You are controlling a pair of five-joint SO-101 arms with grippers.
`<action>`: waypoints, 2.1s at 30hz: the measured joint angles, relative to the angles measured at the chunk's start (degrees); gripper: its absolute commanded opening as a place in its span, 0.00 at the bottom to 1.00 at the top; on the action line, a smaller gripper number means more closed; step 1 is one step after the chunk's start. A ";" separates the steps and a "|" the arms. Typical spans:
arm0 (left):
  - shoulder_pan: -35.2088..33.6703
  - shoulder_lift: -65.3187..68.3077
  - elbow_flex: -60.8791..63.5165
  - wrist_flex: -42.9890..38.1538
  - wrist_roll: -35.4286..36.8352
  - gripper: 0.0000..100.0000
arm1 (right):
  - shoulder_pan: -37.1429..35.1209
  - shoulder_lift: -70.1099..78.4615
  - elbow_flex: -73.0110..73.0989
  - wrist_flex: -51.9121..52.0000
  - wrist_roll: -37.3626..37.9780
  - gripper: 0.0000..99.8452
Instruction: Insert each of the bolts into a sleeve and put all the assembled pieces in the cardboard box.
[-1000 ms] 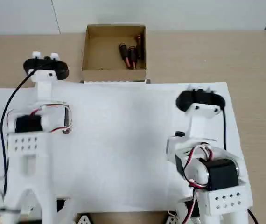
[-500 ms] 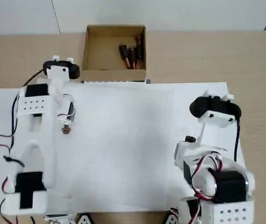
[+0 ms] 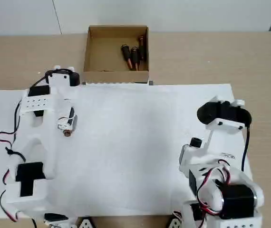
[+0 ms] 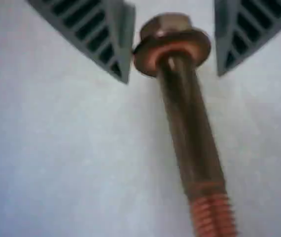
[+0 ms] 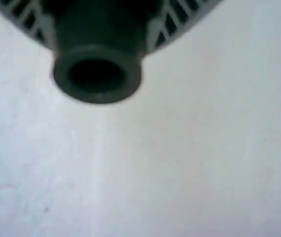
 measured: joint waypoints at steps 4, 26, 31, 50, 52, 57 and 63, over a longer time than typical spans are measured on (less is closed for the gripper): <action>-0.97 2.99 0.00 -1.41 0.00 0.11 | -0.09 -0.44 0.00 0.00 0.00 0.00; -1.05 3.87 -0.88 -3.16 -0.18 0.00 | 0.00 -0.53 0.18 0.00 0.00 0.00; -0.53 -4.75 -0.88 -1.67 0.26 0.05 | -0.09 -0.53 0.18 0.00 0.00 0.00; 0.44 -12.13 -6.24 16.70 63.12 0.06 | -0.09 -0.53 0.18 0.00 0.00 0.00; 0.44 -12.13 -6.24 16.26 62.51 0.06 | -0.09 -0.53 0.18 0.00 0.00 0.00; 0.44 -12.13 -6.24 14.24 53.45 0.06 | -0.09 -0.53 0.18 0.00 0.00 0.00; 0.44 -12.13 -6.24 13.80 32.88 0.06 | -0.09 -0.53 0.44 0.00 0.00 0.00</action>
